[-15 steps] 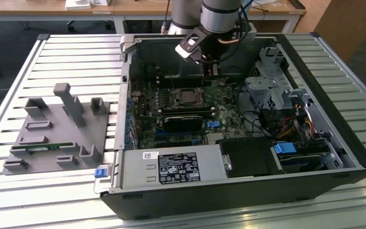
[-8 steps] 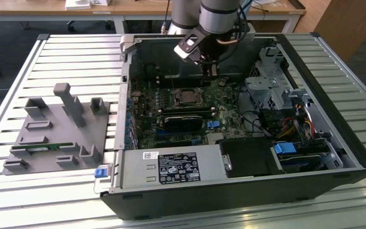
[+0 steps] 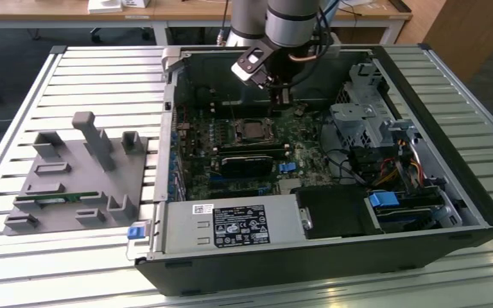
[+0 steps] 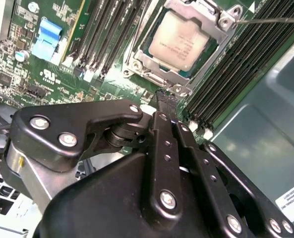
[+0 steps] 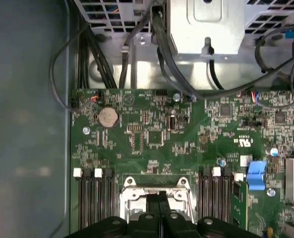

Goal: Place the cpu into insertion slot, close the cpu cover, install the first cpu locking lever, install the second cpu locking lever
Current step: 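Close the cpu cover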

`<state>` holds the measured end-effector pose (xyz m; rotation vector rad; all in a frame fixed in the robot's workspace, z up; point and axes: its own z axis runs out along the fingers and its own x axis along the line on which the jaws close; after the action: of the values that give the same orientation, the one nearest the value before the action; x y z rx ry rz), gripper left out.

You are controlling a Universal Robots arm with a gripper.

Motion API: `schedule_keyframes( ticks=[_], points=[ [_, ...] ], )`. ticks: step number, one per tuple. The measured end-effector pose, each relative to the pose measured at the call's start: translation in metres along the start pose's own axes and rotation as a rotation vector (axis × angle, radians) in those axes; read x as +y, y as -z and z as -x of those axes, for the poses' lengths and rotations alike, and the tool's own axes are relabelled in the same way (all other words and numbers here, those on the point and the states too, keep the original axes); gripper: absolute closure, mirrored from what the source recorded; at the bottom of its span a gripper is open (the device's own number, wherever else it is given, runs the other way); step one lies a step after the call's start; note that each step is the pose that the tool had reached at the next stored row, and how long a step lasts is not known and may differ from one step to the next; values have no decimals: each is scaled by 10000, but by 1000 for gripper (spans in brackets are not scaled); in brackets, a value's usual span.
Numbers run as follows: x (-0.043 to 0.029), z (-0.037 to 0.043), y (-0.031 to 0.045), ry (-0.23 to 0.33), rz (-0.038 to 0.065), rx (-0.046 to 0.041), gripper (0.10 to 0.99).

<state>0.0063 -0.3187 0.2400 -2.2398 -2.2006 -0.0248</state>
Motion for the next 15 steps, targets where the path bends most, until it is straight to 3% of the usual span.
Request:
schedule_keyframes(
  ticks=[4, 15],
  points=[
    [-71, 2, 0, -1, 0, 1, 980],
    [-94, 27, -23, -1, 0, 1, 980]
  ],
)
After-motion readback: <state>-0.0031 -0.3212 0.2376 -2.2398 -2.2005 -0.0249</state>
